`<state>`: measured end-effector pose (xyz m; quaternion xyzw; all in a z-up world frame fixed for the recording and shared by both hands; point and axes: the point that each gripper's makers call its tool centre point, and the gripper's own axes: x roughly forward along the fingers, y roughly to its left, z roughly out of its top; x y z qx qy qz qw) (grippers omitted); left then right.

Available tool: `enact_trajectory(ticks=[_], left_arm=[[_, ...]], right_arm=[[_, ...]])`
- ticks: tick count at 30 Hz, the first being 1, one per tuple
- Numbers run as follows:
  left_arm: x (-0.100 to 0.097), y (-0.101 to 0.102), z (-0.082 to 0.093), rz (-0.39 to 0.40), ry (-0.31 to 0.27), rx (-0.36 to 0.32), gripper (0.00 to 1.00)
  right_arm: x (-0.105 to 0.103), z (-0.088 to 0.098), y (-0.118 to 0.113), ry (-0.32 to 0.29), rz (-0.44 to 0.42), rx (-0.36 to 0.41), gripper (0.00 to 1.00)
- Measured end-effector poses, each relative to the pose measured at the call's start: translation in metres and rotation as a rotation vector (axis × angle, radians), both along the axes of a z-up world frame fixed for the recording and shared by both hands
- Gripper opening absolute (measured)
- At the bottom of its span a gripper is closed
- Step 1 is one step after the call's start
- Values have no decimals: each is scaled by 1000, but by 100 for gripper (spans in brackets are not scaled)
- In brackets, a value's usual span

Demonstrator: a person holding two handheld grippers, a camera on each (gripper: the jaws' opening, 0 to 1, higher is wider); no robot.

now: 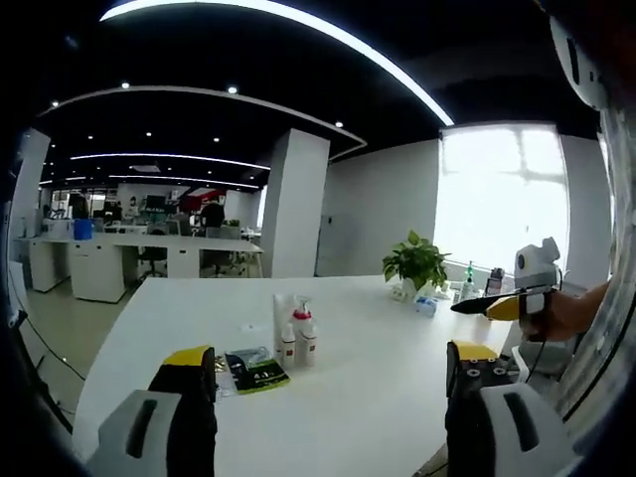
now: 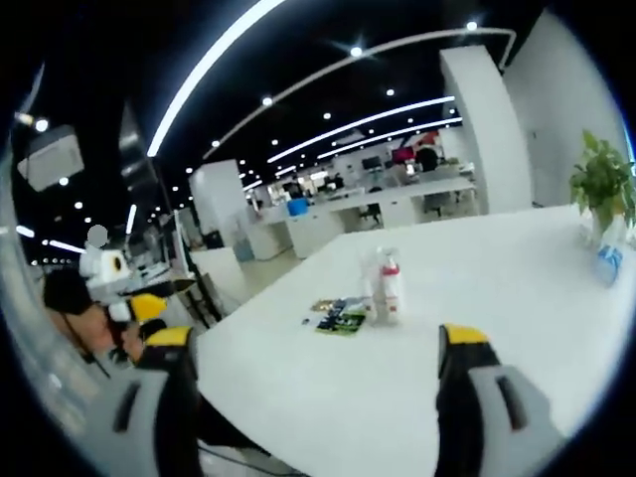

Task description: Arrange the skincare products in the storage area until every visible bottle or jar stands upright without overlapping.

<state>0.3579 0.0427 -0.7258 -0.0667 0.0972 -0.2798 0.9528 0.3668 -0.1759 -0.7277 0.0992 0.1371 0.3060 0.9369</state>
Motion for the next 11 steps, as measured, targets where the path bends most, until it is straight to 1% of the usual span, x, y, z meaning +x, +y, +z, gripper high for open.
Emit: enact_trajectory(ticks=[6, 8, 11], left_arm=[[7, -5, -1, 14, 2, -9, 100], [9, -8, -2, 16, 14, -7, 100], [12, -11, -1, 15, 15, -4, 99]], right_arm=[[6, -2, -7, 1, -13, 6, 99], [8, -1, -9, -1, -18, 13, 99], [10, 2, -8, -8, -21, 24, 99]])
